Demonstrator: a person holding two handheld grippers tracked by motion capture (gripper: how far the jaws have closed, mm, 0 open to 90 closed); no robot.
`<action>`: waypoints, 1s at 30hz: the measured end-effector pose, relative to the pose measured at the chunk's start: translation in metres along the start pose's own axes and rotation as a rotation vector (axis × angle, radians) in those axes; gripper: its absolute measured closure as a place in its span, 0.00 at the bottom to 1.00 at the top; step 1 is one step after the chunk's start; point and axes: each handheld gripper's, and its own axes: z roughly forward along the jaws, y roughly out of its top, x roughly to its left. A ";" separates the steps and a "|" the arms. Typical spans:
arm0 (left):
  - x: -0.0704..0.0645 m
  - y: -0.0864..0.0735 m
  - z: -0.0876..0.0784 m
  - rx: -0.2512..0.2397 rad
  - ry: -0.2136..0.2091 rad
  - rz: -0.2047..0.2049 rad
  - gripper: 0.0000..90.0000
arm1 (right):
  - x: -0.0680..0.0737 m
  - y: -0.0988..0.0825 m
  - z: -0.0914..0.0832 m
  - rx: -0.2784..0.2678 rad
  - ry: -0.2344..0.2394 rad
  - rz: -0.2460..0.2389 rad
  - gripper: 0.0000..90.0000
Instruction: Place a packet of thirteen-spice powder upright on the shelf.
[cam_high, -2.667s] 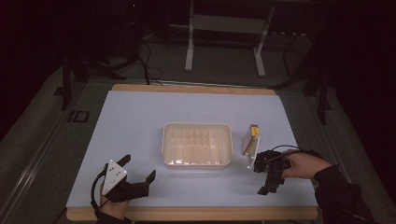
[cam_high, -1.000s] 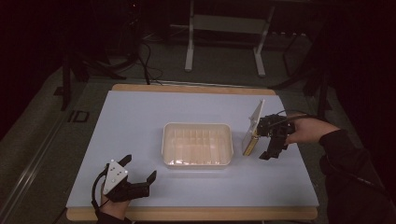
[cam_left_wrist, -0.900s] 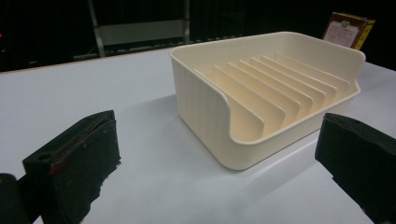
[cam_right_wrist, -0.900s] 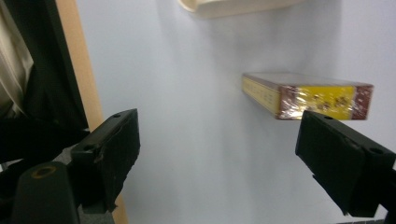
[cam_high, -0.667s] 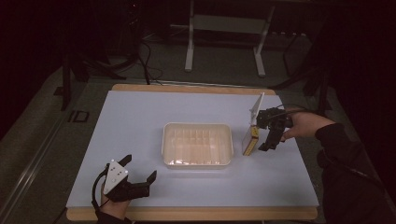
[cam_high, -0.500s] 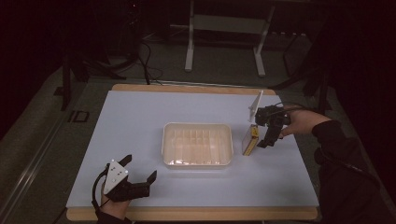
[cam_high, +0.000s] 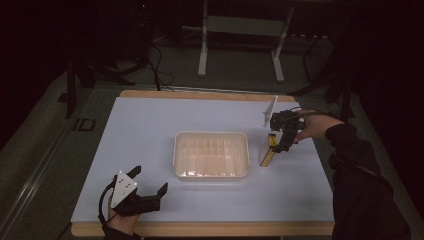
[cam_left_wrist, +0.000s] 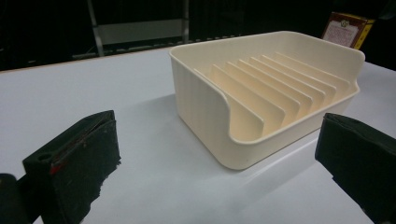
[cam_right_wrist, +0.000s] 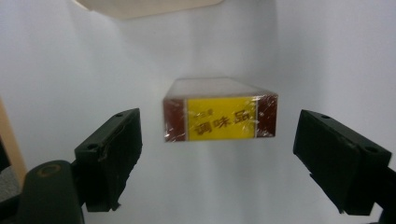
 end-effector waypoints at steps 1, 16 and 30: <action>0.000 0.000 0.000 0.001 0.000 0.002 0.00 | -0.001 0.000 0.001 0.006 0.005 0.003 0.17; 0.000 0.000 0.001 0.006 -0.004 0.003 0.00 | -0.014 0.001 0.017 0.015 0.084 0.022 0.26; 0.000 -0.001 0.002 0.011 -0.004 0.005 0.00 | -0.014 0.006 0.025 0.032 0.113 0.000 0.34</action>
